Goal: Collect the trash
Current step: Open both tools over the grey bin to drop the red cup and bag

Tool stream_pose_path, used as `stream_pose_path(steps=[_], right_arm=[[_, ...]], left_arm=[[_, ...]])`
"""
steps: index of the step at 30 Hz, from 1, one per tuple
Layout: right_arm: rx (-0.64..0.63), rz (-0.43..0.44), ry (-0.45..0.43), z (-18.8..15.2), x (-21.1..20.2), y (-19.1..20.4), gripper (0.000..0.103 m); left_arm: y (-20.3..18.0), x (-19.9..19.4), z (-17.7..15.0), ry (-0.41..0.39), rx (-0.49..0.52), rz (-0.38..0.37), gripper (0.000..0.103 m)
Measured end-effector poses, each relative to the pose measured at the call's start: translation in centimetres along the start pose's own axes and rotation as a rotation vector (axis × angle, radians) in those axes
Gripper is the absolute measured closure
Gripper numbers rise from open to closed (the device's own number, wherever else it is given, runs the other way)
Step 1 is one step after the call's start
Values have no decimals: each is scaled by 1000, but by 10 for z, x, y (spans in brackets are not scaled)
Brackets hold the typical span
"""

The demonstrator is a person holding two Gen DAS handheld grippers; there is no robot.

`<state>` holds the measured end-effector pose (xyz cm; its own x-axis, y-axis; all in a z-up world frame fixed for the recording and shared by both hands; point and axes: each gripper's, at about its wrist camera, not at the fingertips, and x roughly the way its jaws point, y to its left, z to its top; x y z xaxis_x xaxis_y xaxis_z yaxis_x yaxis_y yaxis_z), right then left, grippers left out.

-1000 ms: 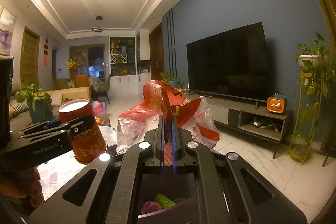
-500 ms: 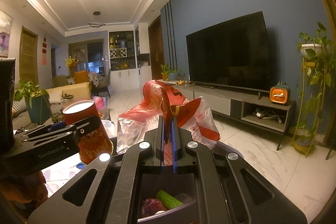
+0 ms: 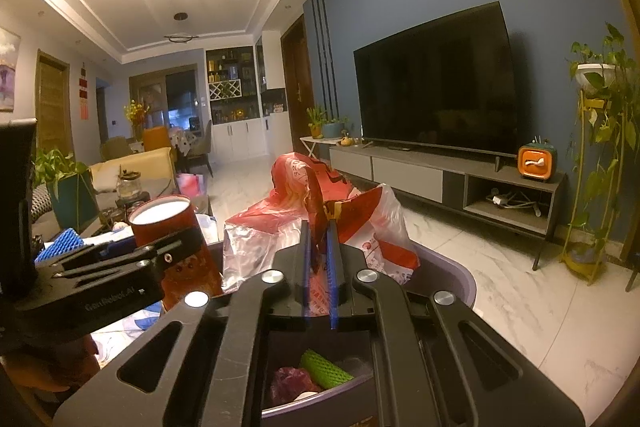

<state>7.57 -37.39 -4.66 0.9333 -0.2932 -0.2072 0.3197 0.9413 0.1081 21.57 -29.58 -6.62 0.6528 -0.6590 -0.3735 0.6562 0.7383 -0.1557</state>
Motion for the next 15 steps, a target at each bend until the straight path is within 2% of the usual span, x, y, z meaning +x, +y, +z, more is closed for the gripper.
stream_pose_path(steps=[2, 7, 11, 15], right_arm=[[4, 0, -4, 4, 0, -1, 76], [7, -17, -9, 2, -3, -3, 71], [20, -33, -23, 2, -9, -8, 64], [24, -41, -29, 2, -17, -10, 59]], left_arm=[[-1, 2, 0, 7, 2, -7, 42], [-1, 2, -1, 15, 0, -25, 40], [2, 1, 0, 10, -15, -25, 30], [3, -5, -1, -3, -15, -8, 26]])
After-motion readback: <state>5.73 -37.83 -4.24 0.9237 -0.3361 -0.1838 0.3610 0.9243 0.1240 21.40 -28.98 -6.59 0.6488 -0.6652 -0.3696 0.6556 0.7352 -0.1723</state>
